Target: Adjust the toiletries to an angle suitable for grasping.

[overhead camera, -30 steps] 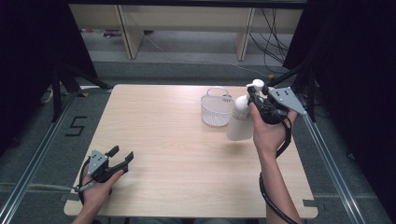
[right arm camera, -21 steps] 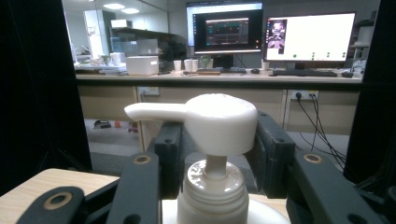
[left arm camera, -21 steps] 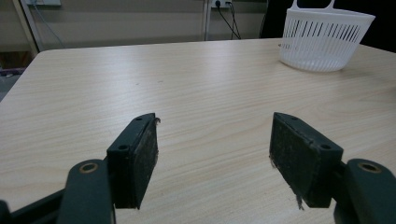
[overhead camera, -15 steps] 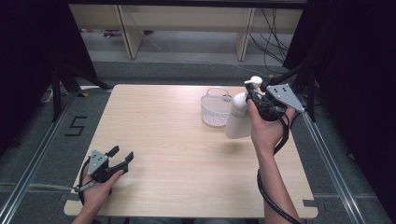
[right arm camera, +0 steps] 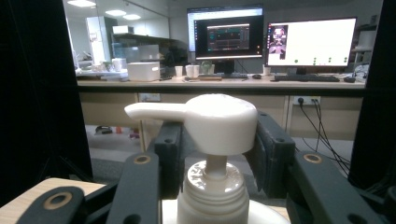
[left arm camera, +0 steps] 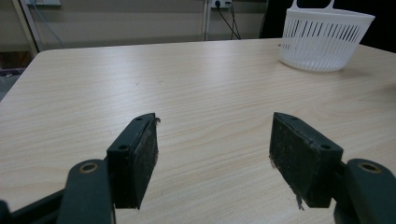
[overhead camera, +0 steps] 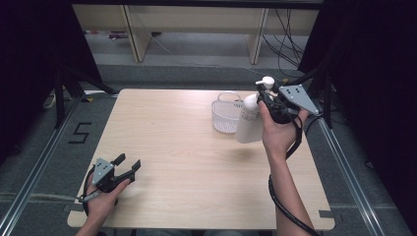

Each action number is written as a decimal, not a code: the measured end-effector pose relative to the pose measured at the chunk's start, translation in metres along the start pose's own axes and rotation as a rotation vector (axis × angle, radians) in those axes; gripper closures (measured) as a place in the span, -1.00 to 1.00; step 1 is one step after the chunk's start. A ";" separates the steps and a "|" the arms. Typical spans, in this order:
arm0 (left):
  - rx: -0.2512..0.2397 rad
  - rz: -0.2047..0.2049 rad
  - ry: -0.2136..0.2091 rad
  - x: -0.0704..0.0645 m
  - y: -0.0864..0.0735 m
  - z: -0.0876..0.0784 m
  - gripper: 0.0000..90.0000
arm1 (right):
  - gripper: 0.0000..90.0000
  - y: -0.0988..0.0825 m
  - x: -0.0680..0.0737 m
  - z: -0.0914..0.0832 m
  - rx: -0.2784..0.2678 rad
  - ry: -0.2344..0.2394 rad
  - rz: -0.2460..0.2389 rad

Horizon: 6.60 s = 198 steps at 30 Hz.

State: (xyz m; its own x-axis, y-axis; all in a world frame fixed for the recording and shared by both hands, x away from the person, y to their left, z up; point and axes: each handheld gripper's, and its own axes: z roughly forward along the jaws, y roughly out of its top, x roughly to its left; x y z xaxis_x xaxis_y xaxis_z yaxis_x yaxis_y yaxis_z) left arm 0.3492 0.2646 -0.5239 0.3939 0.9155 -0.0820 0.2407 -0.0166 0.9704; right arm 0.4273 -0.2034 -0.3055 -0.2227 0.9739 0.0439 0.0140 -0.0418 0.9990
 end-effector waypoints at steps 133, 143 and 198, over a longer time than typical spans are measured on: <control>-0.013 -0.015 -0.007 0.002 -0.001 -0.001 -0.29 | 0.34 0.039 0.027 0.082 -0.031 0.027 0.012; -0.014 -0.020 -0.003 0.002 -0.001 -0.001 -0.29 | 0.34 0.038 0.031 0.093 -0.014 0.031 0.018; -0.008 -0.025 -0.012 0.002 0.000 -0.001 -0.29 | 0.33 0.011 0.026 0.128 0.092 -0.024 0.032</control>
State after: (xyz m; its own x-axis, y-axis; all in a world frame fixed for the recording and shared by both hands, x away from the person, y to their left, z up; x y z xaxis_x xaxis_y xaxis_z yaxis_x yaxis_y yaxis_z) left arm 0.3496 0.2671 -0.5243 0.3989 0.9105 -0.1090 0.2437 0.0093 0.9698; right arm 0.5470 -0.1500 -0.2942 -0.1973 0.9775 0.0750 0.1105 -0.0539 0.9924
